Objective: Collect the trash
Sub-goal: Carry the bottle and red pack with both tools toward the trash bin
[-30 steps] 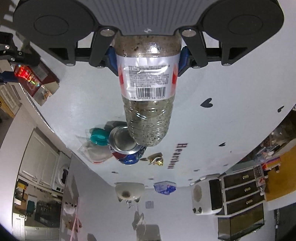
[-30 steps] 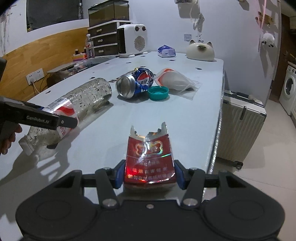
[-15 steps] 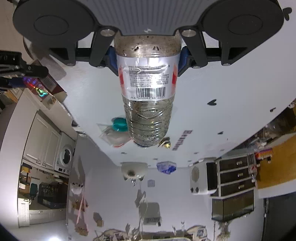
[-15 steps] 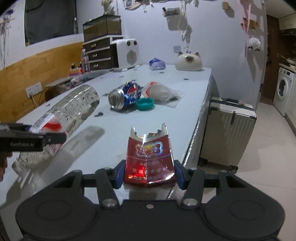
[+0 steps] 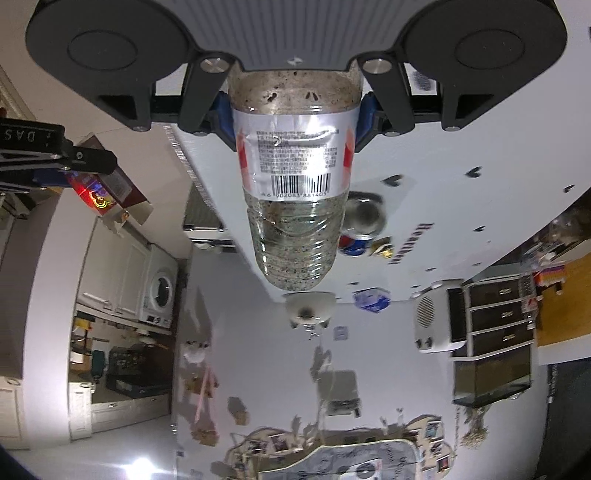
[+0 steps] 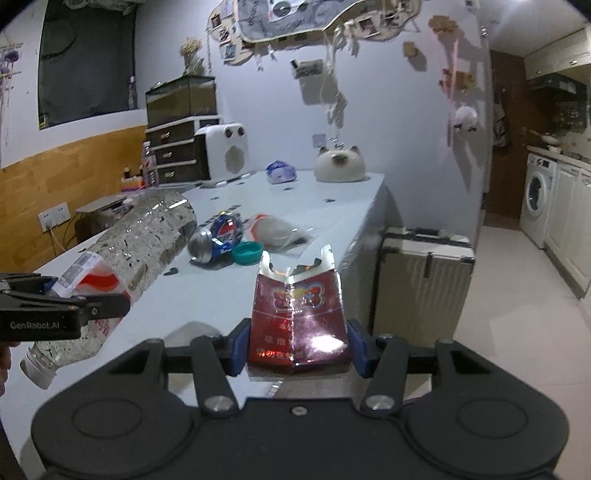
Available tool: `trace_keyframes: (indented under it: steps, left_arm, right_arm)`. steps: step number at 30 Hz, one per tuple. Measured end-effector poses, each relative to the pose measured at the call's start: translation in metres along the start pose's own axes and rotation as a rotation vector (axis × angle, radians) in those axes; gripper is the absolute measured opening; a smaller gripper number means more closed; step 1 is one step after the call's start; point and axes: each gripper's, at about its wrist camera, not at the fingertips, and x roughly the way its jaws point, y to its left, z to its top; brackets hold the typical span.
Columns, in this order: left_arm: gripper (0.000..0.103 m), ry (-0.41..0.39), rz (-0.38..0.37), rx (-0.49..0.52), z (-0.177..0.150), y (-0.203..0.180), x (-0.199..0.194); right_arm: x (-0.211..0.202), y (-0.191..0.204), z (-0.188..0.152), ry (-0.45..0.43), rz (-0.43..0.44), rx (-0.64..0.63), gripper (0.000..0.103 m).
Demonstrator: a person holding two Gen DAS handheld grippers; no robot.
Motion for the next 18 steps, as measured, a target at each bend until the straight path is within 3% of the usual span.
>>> trace_keyframes:
  steps: [18]
  left_arm:
    - [0.062,0.000,-0.207,0.017,-0.008,-0.118,0.024]
  right_arm:
    - [-0.061,-0.095,-0.041,-0.026,-0.173,0.081,0.054]
